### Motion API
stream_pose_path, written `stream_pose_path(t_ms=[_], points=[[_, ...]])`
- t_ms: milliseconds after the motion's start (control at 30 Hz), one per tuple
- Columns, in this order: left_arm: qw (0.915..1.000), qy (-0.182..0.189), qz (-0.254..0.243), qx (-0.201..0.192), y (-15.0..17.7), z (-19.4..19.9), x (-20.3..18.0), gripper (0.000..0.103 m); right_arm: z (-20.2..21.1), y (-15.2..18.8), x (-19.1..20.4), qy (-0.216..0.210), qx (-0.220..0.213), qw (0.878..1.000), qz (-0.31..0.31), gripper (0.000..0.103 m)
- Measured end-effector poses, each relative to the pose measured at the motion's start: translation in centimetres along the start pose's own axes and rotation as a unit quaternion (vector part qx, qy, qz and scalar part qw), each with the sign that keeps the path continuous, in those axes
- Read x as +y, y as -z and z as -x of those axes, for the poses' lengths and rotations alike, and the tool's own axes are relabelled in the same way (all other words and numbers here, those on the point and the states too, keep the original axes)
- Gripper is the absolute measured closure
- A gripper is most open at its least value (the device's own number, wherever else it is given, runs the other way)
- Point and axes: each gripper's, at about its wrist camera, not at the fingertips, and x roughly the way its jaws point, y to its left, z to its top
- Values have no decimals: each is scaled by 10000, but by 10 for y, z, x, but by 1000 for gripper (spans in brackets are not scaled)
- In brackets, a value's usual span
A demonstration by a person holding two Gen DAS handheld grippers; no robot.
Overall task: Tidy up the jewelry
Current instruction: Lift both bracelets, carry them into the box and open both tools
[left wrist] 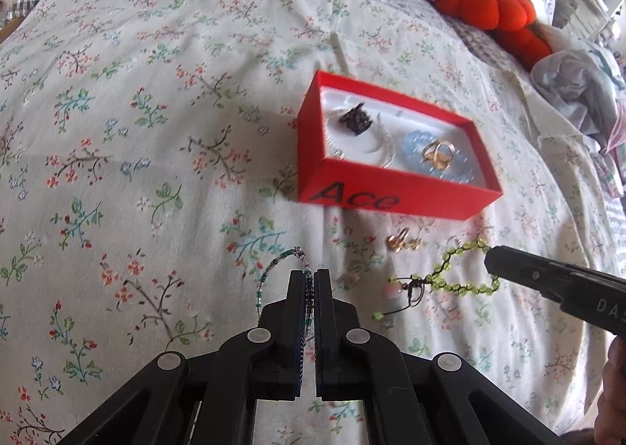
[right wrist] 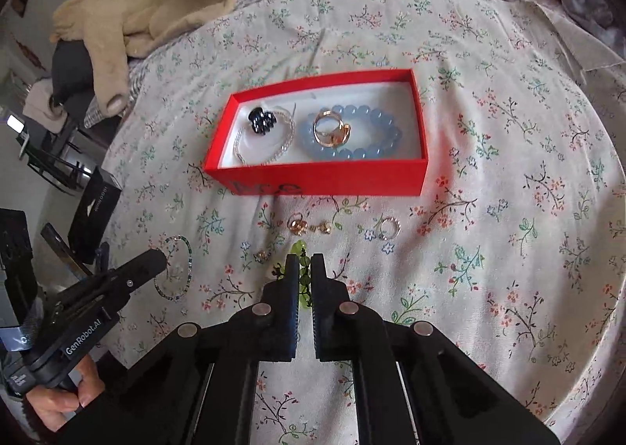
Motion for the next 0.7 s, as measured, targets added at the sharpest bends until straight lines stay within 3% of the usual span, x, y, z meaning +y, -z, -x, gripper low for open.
stream_pose_path(t_ms=[533,700], points=[[9960,717,-180,-497,-55,-4,-53,103,52,-48,-22,-271,-896,9944,-491,98],[9891,1373,-3,-541,-72,-25,-58,103,51,-63,-20,-268,-1058,9928,-503,98]])
